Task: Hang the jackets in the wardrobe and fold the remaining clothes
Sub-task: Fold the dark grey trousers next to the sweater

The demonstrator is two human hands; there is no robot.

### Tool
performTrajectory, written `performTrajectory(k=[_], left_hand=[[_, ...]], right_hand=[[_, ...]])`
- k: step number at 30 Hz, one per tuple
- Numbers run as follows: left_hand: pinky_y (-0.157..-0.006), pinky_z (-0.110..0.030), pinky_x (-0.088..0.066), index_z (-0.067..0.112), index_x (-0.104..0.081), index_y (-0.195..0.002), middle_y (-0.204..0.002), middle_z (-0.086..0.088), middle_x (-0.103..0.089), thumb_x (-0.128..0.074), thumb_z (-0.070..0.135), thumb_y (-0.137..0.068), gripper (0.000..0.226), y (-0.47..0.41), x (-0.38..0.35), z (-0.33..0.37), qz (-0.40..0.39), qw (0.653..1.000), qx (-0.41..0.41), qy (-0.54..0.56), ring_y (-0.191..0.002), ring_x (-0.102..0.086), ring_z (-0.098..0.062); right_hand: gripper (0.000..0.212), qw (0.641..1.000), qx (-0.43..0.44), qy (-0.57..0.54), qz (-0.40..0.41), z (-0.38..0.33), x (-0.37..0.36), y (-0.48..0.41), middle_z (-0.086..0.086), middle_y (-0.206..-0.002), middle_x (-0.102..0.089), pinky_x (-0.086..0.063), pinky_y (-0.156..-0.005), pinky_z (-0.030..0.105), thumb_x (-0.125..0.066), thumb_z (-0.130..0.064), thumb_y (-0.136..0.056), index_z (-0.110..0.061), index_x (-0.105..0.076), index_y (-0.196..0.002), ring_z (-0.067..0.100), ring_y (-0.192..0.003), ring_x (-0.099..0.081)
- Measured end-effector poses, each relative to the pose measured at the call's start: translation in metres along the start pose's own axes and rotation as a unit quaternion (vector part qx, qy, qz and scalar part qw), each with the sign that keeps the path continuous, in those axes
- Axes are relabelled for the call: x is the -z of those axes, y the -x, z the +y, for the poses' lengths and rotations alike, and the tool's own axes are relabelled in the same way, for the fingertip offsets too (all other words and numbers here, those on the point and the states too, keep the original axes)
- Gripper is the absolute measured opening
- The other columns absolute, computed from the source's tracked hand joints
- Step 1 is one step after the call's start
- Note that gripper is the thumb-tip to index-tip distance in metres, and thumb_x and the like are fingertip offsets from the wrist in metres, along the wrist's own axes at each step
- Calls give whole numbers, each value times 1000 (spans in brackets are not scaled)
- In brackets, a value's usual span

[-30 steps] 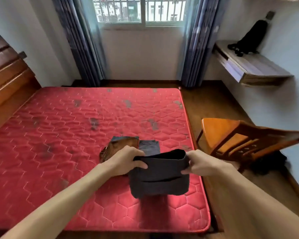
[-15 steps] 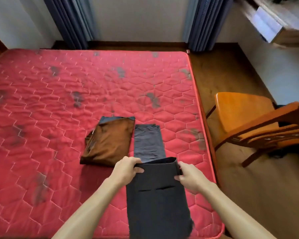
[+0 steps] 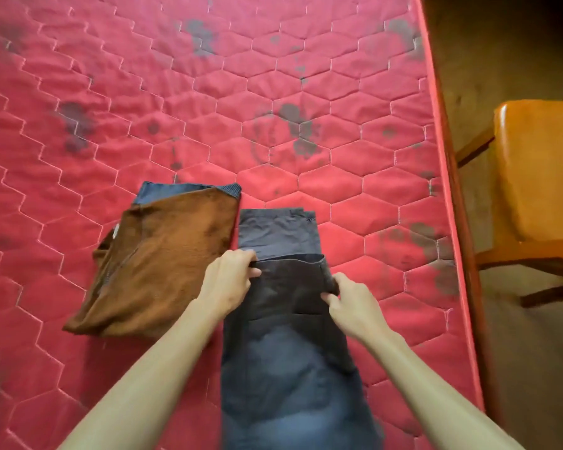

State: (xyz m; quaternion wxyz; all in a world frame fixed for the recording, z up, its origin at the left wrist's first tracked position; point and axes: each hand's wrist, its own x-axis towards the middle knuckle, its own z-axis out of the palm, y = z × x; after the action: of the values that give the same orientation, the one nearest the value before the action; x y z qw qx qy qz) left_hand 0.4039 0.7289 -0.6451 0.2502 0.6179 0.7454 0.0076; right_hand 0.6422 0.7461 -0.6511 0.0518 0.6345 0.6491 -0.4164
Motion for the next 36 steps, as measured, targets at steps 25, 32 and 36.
performTrajectory(k=[25,32,36], left_hand=[[-121,-55,-21,14,-26,-157,-167,-15,-11,-47,47,-98,71,200,-186,2,-10,993,-55,-107,-154,-11,-29],[-115,-65,-22,17,-23,-158,-167,-15,-6,-37,52,-98,71,298,-211,-1,-26,991,9,-131,-154,-10,-30],[-116,-67,-15,19,-17,-159,-167,-16,-4,-44,69,-90,88,323,-212,-5,-16,992,-10,-122,-155,-6,-32]], right_hand=[[68,938,214,268,55,122,-154,124,13,-165,-15,-21,-119,44,-41,-42,-98,-6,-28,-155,27,-153,-16],[75,948,177,265,21,149,-189,204,14,-166,-10,-23,-116,49,-41,-51,-96,-9,-25,-156,31,-153,-13],[101,934,210,289,10,158,-201,229,19,-165,-14,-21,-116,50,-63,-66,-78,-15,-26,-157,36,-152,-16]])
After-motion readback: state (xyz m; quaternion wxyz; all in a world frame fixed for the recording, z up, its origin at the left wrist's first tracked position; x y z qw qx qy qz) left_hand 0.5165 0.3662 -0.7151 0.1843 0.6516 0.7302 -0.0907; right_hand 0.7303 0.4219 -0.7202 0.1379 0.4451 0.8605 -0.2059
